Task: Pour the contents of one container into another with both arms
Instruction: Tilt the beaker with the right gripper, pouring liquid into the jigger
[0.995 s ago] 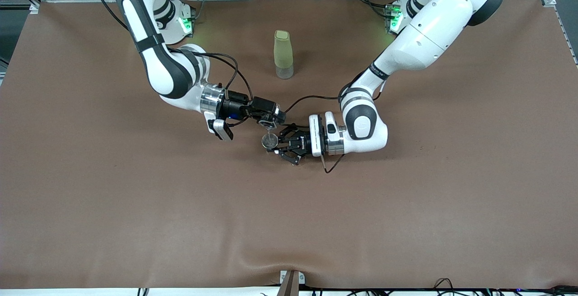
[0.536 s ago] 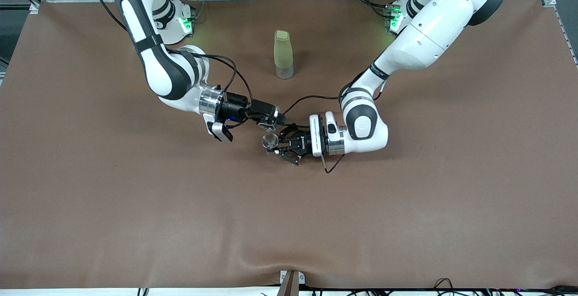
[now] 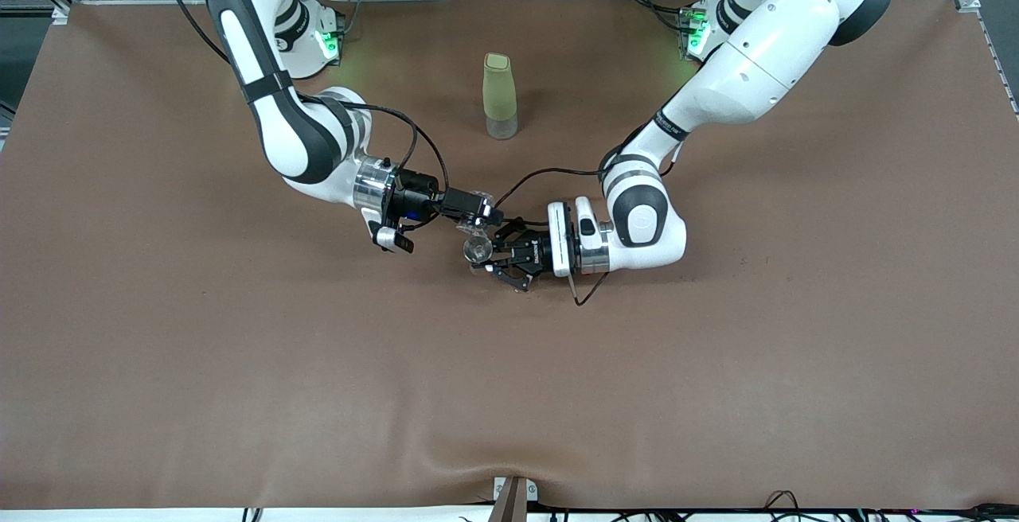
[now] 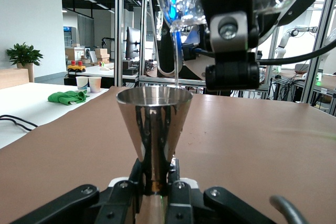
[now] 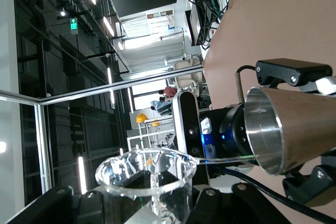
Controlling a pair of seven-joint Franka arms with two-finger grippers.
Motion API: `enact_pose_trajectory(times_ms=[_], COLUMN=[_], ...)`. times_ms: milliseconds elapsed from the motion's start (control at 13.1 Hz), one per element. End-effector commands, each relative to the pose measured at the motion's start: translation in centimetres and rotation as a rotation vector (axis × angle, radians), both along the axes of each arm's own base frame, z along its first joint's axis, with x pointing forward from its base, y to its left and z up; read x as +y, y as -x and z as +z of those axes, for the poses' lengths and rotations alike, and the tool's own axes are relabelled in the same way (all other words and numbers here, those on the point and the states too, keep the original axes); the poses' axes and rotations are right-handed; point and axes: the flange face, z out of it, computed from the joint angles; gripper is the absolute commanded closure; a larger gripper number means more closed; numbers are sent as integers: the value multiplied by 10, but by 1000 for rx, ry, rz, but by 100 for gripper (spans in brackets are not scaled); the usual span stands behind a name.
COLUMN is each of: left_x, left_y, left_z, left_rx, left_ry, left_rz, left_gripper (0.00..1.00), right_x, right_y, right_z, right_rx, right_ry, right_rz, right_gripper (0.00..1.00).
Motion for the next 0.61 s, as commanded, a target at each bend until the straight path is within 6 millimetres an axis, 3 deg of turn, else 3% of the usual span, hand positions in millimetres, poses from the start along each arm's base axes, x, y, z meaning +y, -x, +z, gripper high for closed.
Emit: enact_pose_trajectory(times_ms=[0,536], left_x=[3,4], left_y=[6,7], left_z=[11,9], left_rx=[1,1], left_ry=[16,13], left_rz=[9,8], left_gripper=[100,100], right_x=[3,3], right_y=[-10,-12], right_z=[9,10], right_rx=[22,59], right_ry=[-25,-38], right_rz=[-4,-7], right_gripper=[100,100])
